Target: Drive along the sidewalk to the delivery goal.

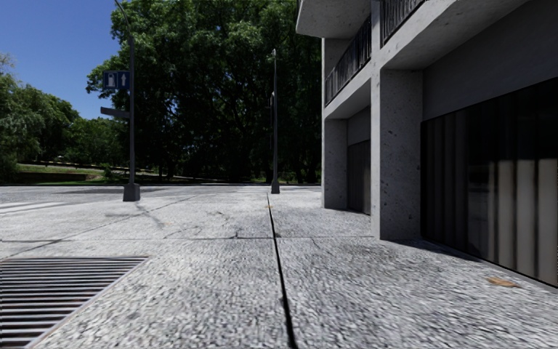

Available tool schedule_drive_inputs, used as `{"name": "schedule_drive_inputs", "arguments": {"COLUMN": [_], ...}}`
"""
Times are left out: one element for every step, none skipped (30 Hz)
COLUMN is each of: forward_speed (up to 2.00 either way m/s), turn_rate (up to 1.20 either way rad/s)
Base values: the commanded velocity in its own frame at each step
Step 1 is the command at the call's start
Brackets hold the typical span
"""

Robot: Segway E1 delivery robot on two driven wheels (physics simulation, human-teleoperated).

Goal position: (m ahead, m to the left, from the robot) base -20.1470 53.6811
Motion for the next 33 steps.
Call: {"name": "schedule_drive_inputs", "arguments": {"forward_speed": [2.00,2.00,2.00,2.00,2.00,2.00,2.00,2.00,2.00,2.00,2.00,2.00,2.00,2.00,2.00,2.00,2.00,2.00,2.00,2.00,2.00,2.00,2.00,2.00,2.00,2.00,2.00,2.00,2.00,2.00,2.00,2.00,2.00], "turn_rate": [0.00,0.00,0.00,0.00,0.00,0.02,0.12,0.22,0.22,0.25,0.26,0.26,0.26,0.28,0.33,0.36,0.37,0.37,0.38,0.42,0.46,0.46,0.51,0.52,0.52,0.52,0.52,0.52,0.52,0.53,0.53,0.53,0.51]}}
